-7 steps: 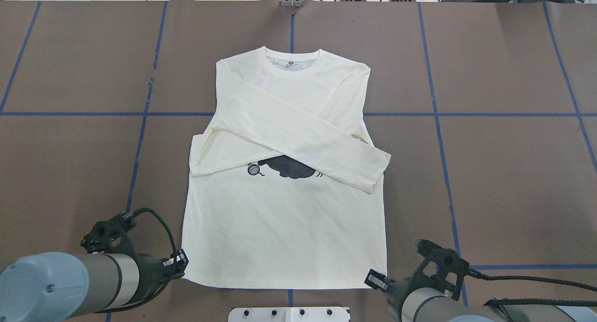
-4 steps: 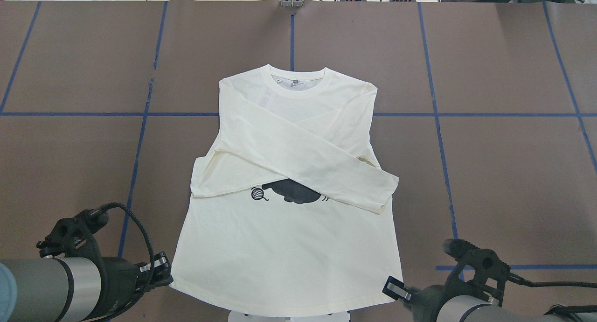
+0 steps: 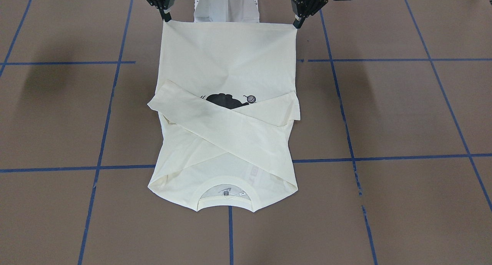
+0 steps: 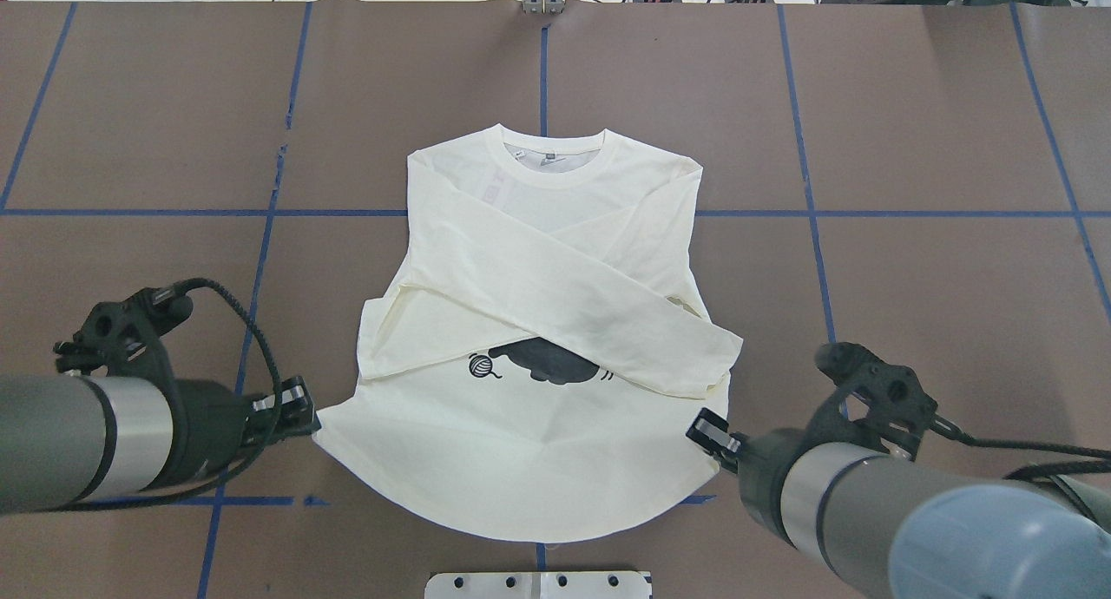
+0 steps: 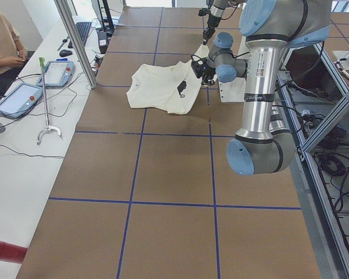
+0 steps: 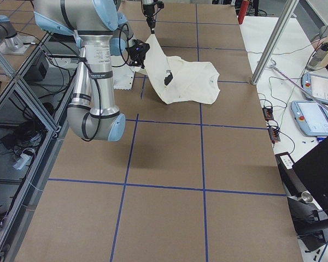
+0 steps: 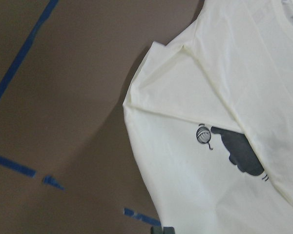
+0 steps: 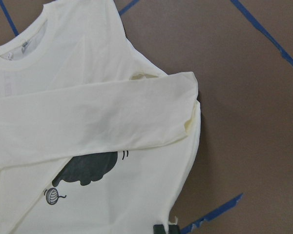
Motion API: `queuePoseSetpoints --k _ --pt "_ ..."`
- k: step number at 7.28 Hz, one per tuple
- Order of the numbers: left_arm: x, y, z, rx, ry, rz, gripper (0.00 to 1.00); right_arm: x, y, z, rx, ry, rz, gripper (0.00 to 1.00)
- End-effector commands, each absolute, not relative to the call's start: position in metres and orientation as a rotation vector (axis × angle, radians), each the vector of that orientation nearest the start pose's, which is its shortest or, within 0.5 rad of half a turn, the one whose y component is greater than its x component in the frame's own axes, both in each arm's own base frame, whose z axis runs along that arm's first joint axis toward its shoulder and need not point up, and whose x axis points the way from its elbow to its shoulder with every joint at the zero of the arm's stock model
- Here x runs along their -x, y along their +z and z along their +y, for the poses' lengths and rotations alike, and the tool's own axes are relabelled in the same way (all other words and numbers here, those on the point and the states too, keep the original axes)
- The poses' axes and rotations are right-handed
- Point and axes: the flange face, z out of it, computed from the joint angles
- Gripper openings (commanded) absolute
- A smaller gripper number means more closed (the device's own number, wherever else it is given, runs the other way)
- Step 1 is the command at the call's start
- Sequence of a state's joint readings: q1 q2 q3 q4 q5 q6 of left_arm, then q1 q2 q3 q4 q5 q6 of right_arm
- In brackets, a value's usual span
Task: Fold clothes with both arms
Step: 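Lift the hem with both grippers and fold it toward the collar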
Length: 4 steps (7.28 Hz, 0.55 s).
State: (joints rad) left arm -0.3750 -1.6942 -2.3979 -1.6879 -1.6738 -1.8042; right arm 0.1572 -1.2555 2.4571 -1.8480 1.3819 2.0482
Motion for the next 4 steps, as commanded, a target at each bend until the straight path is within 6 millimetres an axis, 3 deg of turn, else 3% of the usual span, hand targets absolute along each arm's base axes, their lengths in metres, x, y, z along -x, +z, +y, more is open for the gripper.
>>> queuePoseSetpoints --k 1,2,4 --pt "-0.376 0.232 -0.358 -0.094 -0.508 1.026 0.0 0.403 0.197 -0.302 -0.101 0.604 -0.843 0.0" --pt "-0.384 0.239 -0.391 -0.138 -0.507 0.993 0.0 0.403 0.213 -0.341 -0.131 0.552 -0.825 0.0" --pt "-0.396 0.235 -0.457 -0.207 -0.519 0.947 0.0 0.408 0.251 -0.418 -0.114 0.577 -0.861 0.0"
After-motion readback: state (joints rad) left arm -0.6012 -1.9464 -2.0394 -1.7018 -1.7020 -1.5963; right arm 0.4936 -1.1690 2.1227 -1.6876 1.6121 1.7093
